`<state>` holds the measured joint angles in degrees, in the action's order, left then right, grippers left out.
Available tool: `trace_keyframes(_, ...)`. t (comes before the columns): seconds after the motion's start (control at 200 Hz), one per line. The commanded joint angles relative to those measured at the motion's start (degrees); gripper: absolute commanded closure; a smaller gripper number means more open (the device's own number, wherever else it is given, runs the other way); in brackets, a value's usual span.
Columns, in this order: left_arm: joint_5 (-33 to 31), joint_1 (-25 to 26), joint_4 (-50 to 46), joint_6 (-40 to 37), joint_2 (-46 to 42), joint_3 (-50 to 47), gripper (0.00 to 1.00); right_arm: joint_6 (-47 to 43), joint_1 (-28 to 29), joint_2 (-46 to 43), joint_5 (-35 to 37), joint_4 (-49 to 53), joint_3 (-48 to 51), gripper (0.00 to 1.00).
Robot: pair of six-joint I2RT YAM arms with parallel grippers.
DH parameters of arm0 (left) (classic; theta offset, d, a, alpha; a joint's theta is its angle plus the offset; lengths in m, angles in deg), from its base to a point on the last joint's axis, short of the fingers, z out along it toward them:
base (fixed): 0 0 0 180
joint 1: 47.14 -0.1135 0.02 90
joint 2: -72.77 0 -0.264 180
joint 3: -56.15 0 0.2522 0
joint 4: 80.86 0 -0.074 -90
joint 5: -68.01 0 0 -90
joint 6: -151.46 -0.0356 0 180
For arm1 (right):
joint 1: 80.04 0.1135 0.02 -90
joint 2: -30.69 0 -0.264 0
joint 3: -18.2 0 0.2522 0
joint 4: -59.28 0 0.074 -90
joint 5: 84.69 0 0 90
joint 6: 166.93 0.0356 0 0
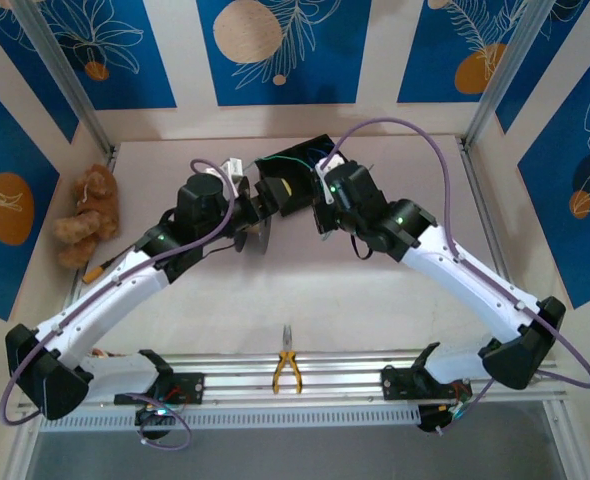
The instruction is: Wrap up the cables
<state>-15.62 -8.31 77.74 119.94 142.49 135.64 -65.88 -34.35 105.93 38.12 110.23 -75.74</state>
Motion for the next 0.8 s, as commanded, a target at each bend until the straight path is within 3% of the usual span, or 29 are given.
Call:
trace_keyframes(0.0,-0.33,0.34,7.18,5.41,2.51,4.91,0.06,-5.88,2.47,-4.18,7.0,-8.02,2.88,1.0)
trace_keyframes(0.22,0.14,0.04,13.67,10.26,8.34,8.16,0.08,-8.35,4.26,-8.65,6.93,-11.62,7.97,1.0)
trace_keyframes(0.355,-1.25,-1.29,14.41,12.89,10.3,8.53,0.17,-9.86,5.08,-12.17,4.32,-13.68,11.72,1.0)
trace_keyframes(0.52,-1.09,-2.98,14.57,13.26,11.49,9.96,0.43,-10.62,5.28,-16.13,-0.66,-13.64,15.39,1.0)
trace_keyframes(0.695,0.92,-4.11,13.11,12.51,12.45,11.5,1.0,-10.96,4.89,-18.64,-4.6,-12.95,17.92,1.0)
trace_keyframes(0.795,2.82,-4.53,13.58,11.57,13.02,12.04,1.0,-10.72,3.97,-18.73,-7.63,-12.13,18.55,1.0)
